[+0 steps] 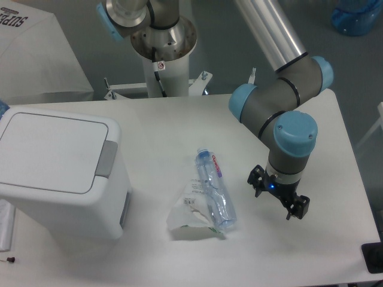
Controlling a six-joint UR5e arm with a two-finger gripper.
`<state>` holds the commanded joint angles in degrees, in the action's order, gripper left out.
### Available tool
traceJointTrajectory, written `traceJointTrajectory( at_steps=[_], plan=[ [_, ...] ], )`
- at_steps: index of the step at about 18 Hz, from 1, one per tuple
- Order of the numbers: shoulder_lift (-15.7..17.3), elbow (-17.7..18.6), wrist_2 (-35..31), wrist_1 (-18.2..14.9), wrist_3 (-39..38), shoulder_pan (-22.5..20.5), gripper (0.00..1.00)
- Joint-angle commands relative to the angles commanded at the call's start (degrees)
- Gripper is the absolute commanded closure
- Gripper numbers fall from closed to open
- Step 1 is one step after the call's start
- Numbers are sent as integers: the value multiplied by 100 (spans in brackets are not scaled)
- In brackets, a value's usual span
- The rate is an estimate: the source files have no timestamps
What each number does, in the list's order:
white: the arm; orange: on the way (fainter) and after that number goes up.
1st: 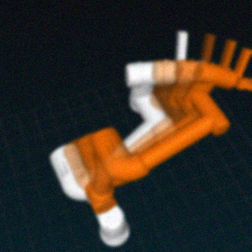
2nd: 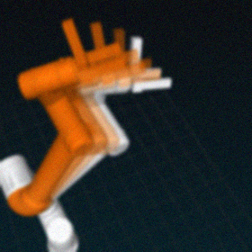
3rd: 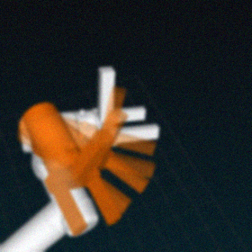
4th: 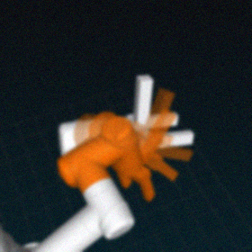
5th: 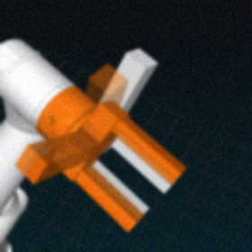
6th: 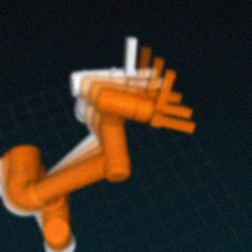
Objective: Open the trash can
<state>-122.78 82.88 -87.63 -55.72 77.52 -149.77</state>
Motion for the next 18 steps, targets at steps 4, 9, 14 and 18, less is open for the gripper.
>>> traceJointTrajectory(
  at_steps=[4,9,14,18],
  plan=[
    [0,-17,9,0,9,0,0],
    [-9,-9,52,26,-53,-9,0],
    [61,158,658,264,-491,-62,0],
    [184,141,1265,264,-1203,-53,0]
  ],
)
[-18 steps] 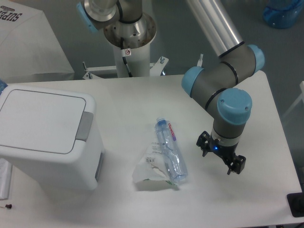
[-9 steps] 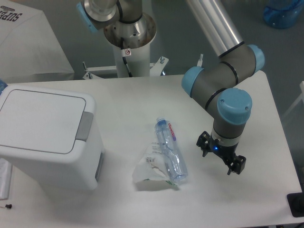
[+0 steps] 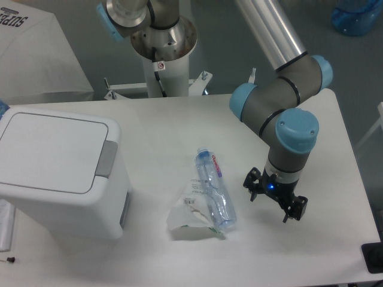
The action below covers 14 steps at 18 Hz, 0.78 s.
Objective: Open the trash can
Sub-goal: 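Move the gripper up and over toward the white trash can lid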
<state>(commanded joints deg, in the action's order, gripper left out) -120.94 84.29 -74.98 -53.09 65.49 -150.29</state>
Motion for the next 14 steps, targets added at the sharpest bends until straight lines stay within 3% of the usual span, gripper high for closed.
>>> traceJointTrajectory(
  at_steps=[7,14],
  plan=[
    [114,-228,1274,9,-1485,-9,0],
    [667,-255,2065,9,-2672,35,0]
  ],
)
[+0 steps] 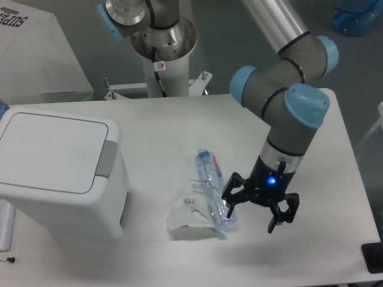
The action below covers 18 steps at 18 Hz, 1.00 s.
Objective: Open the trash can
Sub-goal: 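Move the gripper up and over toward the white trash can lid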
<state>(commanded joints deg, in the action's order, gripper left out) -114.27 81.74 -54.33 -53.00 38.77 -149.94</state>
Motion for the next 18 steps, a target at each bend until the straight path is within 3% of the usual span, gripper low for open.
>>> traceJointTrajectory(
  at_steps=[4,12,18],
  plan=[
    [431,79,467,-18,-510,44,0],
    [1230,658,476,-9,-854,624,0],
    [1337,905,555,0,-836,984,0]
  ],
)
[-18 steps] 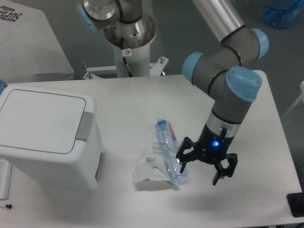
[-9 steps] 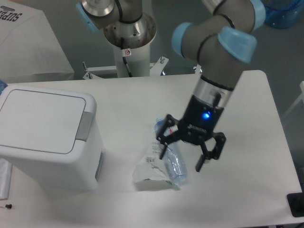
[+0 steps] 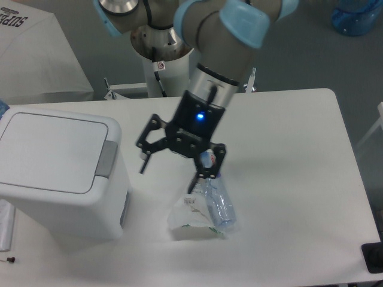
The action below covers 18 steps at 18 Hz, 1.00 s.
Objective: Open the trash can
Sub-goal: 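Move the gripper up and over toward the white trash can lid, then lower the gripper fingers onto the lid's front edge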
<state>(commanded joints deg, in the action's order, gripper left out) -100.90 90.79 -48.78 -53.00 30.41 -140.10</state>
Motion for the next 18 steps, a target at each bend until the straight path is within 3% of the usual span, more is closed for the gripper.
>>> traceJointTrajectory(
  at_steps=[10,18],
  plan=[
    [307,457,-9,44,-9,123,0],
    [281,624,-35,220,0,176,0]
  ],
)
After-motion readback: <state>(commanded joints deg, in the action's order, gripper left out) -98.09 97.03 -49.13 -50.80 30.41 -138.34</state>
